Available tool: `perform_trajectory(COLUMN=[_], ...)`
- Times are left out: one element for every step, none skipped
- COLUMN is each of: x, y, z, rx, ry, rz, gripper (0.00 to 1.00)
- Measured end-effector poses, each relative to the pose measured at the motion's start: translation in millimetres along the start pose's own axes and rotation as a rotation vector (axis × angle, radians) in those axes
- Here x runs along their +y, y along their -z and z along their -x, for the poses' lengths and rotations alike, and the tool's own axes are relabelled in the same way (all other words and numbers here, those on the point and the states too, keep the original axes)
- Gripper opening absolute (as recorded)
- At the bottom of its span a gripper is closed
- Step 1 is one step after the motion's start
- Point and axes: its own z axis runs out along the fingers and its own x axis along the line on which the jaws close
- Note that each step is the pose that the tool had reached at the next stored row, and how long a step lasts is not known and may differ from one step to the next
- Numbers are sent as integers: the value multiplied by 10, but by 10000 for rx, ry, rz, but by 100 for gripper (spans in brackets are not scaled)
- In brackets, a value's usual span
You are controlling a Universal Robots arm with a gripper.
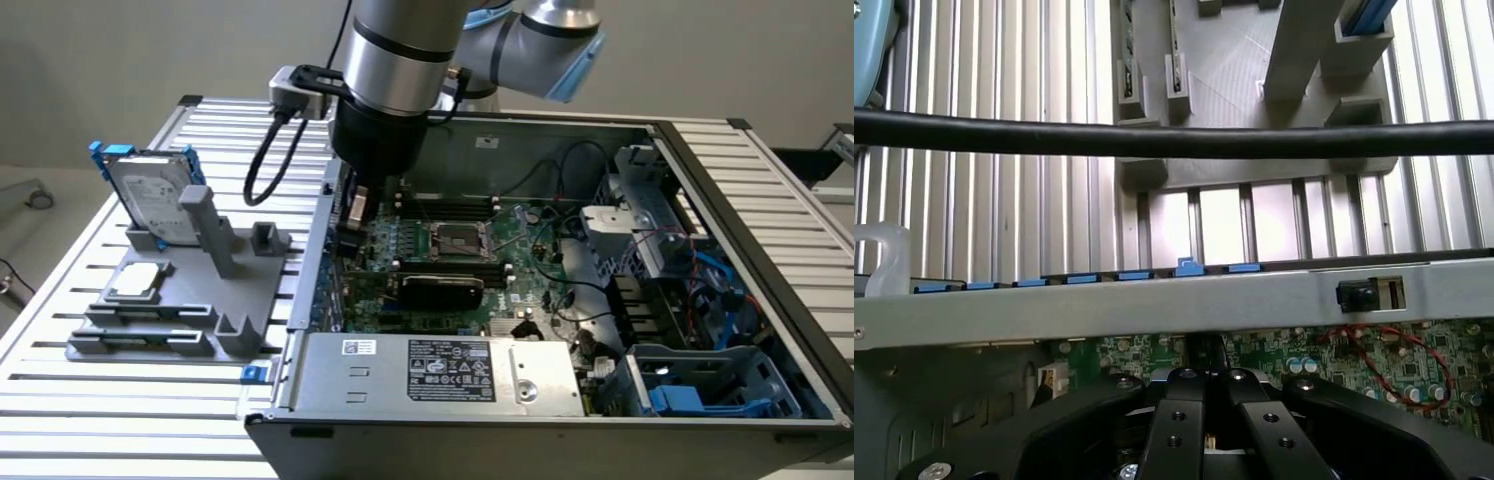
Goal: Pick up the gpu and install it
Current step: 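Press down on the gpu until it lock into place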
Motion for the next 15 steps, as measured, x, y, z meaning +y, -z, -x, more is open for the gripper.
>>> perform_trajectory(x=[0, 0, 0, 1, 1, 1, 1, 1, 1, 0, 0, -1, -1, -1, -2], y=[-1, -1, -1, -1, -1, -1, -1, -1, -1, -2, -3, -4, -6, -8, -9], z=[0, 0, 0, 0, 0, 0, 0, -1, -1, 0, 0, 0, 0, 0, 0], rx=[-6, -10, -13, -14, -15, -16, -15, -11, -5, 5, 18, 35, 51, 68, 84], ry=[-24, -48, -77, -102, -126, -148, -168, -186, -203, -219, -235, -251, -267, -281, -295], rz=[2, 4, 7, 9, 11, 12, 14, 16, 17, 17, 17, 16, 16, 15, 15], gripper=[11, 11, 11, 11, 11, 11, 11, 11, 11, 11, 11, 11, 11, 11, 11])
